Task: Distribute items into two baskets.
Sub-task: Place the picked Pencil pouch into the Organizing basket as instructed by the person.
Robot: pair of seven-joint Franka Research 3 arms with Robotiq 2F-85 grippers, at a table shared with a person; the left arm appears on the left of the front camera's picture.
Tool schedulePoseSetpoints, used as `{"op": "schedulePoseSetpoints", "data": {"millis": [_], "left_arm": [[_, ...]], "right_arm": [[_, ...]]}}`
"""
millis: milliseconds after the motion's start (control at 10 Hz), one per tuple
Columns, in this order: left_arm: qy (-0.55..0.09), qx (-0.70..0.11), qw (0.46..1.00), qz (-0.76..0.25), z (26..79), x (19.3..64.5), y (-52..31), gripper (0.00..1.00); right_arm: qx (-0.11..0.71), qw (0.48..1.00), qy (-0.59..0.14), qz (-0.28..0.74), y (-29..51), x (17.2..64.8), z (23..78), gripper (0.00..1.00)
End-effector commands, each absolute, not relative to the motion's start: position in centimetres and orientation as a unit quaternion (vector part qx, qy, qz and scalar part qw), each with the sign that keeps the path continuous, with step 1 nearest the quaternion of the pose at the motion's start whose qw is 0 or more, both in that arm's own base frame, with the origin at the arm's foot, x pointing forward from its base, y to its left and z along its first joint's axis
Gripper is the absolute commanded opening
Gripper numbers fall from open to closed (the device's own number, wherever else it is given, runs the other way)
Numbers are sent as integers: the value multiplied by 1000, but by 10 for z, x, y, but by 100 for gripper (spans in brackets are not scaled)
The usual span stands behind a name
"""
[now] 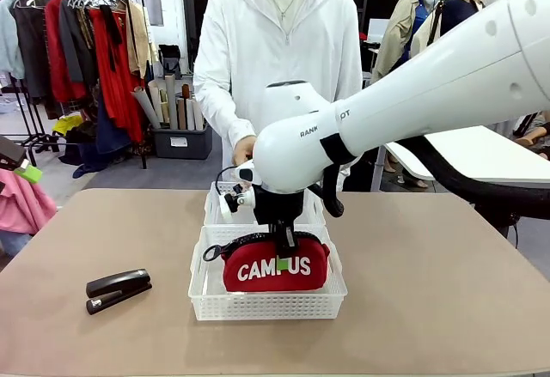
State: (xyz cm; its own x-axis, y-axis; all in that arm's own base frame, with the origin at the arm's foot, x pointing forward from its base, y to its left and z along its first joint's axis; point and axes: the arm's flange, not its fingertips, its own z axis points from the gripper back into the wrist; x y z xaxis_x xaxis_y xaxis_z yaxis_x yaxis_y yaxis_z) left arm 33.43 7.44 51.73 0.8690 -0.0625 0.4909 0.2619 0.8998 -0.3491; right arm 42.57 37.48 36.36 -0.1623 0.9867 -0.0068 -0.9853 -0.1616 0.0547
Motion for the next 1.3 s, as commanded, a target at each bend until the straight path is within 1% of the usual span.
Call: {"op": "schedulePoseSetpoints", "data": {"millis": [0, 400, 500, 900, 1000, 1200], "left_arm": [[-243, -212, 943, -87, 517, 334, 75, 98], [-243, -212, 943, -87, 517, 334, 75, 98], [-243, -212, 943, -87, 517, 334, 75, 98], [-243, -212, 943, -87, 517, 334, 75, 98], [-243, -212, 943, -87, 517, 334, 75, 98], [-243, -212, 943, -87, 517, 334, 75, 98]], "right_arm": [[2, 654, 17, 756, 382, 428, 355, 0], [6, 659, 21, 752, 382, 429, 341, 0], [9, 660, 23, 751, 382, 429, 341, 7], [20, 671, 36, 740, 381, 430, 344, 85], [14, 675, 31, 737, 380, 429, 351, 100], [17, 681, 14, 732, 374, 422, 375, 100]]}}
